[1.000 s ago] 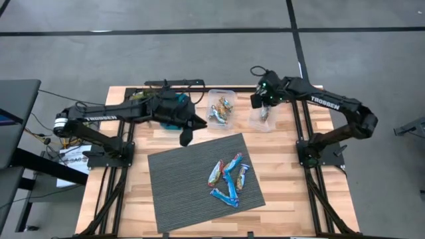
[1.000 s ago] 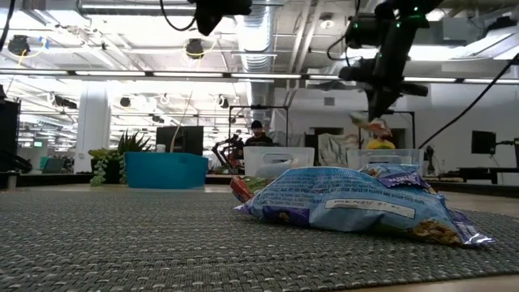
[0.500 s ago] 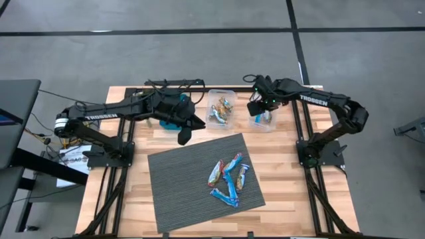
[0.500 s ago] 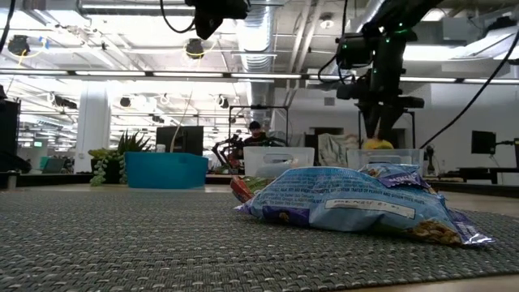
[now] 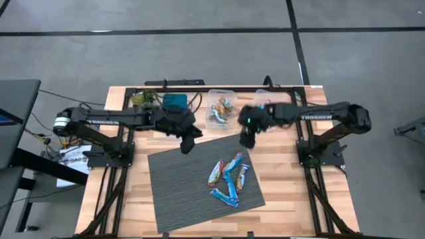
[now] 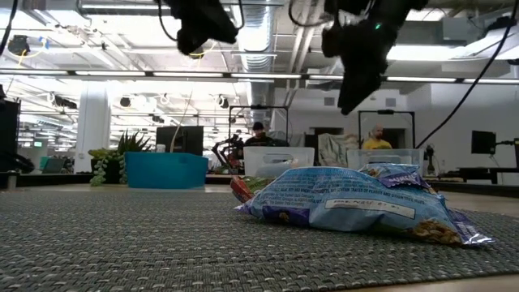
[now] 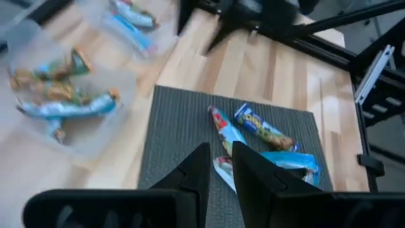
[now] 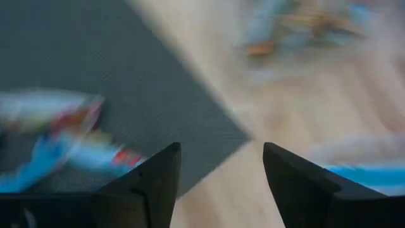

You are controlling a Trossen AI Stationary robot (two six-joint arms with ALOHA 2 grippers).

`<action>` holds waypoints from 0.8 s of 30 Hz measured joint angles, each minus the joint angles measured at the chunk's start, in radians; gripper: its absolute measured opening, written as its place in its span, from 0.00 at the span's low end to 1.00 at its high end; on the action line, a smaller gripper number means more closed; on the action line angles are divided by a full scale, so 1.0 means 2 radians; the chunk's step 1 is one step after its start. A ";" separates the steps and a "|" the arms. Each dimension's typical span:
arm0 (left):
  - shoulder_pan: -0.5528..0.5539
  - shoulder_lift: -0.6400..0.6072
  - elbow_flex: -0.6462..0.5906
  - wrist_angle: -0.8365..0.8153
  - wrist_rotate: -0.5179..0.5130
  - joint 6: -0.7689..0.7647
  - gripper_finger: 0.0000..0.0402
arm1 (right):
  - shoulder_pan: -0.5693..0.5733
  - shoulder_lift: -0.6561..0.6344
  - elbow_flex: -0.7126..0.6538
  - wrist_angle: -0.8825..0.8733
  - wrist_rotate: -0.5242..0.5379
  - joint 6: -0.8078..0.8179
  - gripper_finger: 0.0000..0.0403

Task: Pick and place Granola Bars by type
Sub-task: Put the red granola bar into the right transparent bin

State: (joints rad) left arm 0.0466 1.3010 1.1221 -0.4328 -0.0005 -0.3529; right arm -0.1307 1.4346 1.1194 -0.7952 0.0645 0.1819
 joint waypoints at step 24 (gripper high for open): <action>-0.090 0.001 -0.072 0.074 -0.075 -0.183 0.14 | 0.142 0.168 0.001 0.054 -0.021 -0.182 0.54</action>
State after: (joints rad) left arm -0.1327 1.3026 0.9779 -0.2853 -0.1507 -0.7190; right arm 0.1533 1.7703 1.1220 -0.6871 0.0227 -0.1828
